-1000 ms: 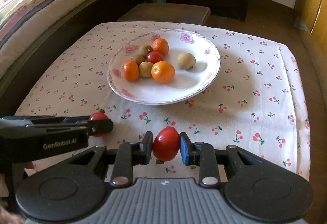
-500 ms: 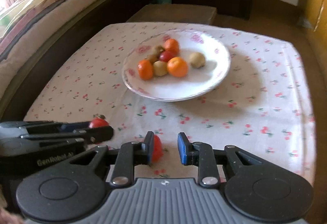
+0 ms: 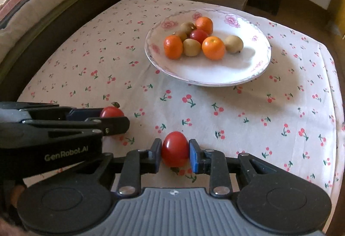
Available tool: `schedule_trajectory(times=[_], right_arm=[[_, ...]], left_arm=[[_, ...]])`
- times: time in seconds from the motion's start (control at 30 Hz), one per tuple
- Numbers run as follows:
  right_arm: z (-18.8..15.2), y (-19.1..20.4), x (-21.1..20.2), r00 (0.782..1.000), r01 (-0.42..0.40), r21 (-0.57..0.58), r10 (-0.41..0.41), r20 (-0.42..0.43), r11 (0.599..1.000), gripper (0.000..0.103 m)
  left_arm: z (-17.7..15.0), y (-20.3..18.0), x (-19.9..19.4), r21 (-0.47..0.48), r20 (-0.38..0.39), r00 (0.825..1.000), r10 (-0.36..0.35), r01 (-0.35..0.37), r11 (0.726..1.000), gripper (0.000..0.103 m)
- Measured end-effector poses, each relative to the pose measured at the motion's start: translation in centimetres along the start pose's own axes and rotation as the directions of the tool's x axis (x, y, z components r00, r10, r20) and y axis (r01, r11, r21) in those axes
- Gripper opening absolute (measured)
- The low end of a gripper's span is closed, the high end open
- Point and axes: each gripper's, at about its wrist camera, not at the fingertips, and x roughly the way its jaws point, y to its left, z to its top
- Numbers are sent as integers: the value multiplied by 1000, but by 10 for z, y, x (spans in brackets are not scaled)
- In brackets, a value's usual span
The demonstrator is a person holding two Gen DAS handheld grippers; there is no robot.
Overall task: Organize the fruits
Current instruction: 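Carry both red tomatoes in both tools over the white plate, then open both tools to drop the red tomatoes into the plate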
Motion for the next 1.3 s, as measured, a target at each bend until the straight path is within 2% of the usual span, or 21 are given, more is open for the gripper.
schedule_trajectory(times=[0.17,0.3,0.43,0.63,0.93,1.3], right_arm=[[-5,7,-9,1000,18,-32,-19,-5,999,28],[-5,5,-25,999,13,-8,-12,36,1000,28],[3,-1,-35,997,3,22,-4,80,1000,28],[29,-20,-38,990,1,85,-13,139,996,28],[57,-48,-17,988,25,124,-44,149,992,28],[74,-64,9,986,36,153,-60,155,988,29]], left_arm=[[-2,-5,-4,24,-4,1000,19,-19,1000,37],[-1,-6,-14,10,9,1000,25,-25,1000,37],[10,-16,-23,37,47,999,4,-6,999,37],[40,-22,-17,20,81,996,-32,30,999,37],[70,-34,15,42,89,996,-15,11,999,35],[84,-38,38,59,87,996,35,-40,997,35]])
